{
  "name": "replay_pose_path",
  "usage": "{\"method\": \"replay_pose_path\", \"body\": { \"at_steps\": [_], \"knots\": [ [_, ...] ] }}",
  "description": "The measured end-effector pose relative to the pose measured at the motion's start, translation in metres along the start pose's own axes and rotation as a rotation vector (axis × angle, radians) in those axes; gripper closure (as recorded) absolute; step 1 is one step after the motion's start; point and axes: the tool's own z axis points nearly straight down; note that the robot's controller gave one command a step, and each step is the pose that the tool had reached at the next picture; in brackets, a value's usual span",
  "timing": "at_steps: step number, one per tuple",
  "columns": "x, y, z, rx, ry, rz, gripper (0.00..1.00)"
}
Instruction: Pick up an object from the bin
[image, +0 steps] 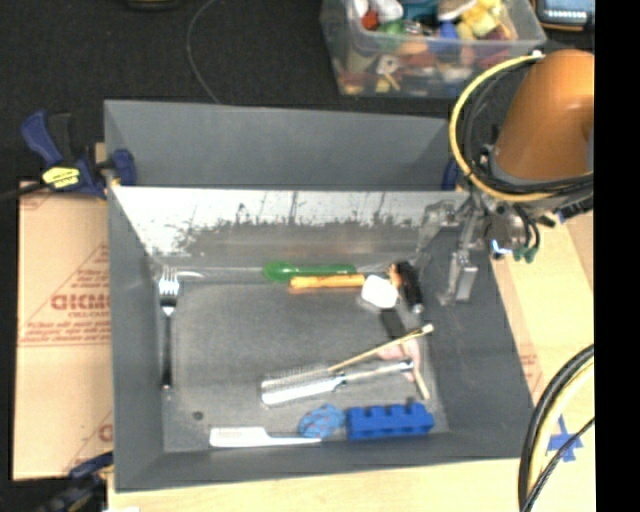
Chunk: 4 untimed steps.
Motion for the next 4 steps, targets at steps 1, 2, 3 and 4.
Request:
{"method": "replay_pose_path", "body": {
  "at_steps": [1, 2, 3, 4],
  "knots": [
    [-0.002, 0.0, -0.004, 0.001, -0.008, -0.003, 0.0],
    [0.044, 0.035, 0.103, 0.003, -0.01, -0.195, 0.0],
    [0.054, 0.052, 0.092, 0.006, -0.017, -0.264, 0.0],
    [0.064, 0.039, 0.132, 0.001, -0.007, -0.183, 0.0]
  ]
}}
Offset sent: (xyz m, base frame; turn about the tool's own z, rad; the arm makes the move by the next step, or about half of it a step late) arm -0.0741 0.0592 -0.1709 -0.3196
